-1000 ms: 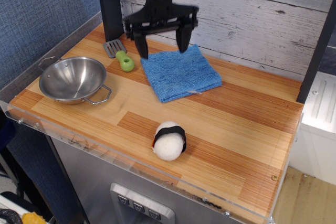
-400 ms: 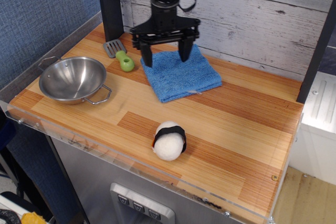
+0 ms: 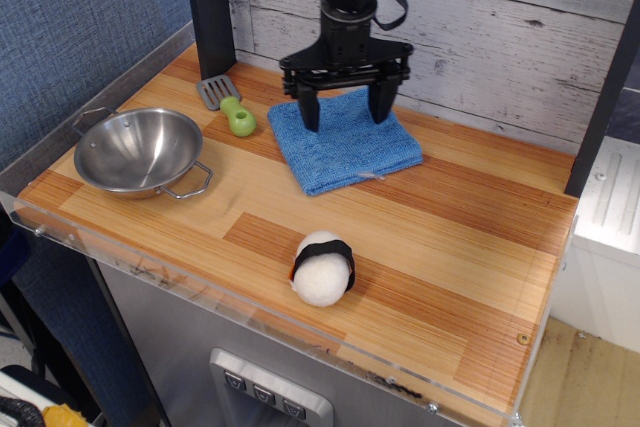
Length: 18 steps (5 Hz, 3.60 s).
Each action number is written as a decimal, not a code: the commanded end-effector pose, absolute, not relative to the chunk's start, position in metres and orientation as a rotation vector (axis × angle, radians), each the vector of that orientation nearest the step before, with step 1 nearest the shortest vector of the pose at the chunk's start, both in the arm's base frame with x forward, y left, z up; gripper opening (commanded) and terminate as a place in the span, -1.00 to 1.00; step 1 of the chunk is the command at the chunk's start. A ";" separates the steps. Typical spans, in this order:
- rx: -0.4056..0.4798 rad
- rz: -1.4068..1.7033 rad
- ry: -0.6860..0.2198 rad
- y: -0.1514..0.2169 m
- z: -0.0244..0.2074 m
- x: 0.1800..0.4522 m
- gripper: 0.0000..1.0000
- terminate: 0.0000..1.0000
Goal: Move blue towel to lower right corner
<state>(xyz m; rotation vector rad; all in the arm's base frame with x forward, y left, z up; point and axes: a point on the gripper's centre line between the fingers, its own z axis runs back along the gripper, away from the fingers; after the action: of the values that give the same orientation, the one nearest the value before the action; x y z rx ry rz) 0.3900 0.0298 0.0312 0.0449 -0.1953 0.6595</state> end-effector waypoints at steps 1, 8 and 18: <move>0.026 0.646 -0.207 0.027 0.033 0.393 1.00 -1.00; -0.052 0.464 -0.178 -0.054 0.035 0.370 1.00 -1.00; -0.086 0.369 -0.377 -0.090 0.136 0.323 1.00 -1.00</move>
<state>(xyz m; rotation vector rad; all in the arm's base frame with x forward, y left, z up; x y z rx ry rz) 0.3268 -0.0894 0.1186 -0.0601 -0.3231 0.3785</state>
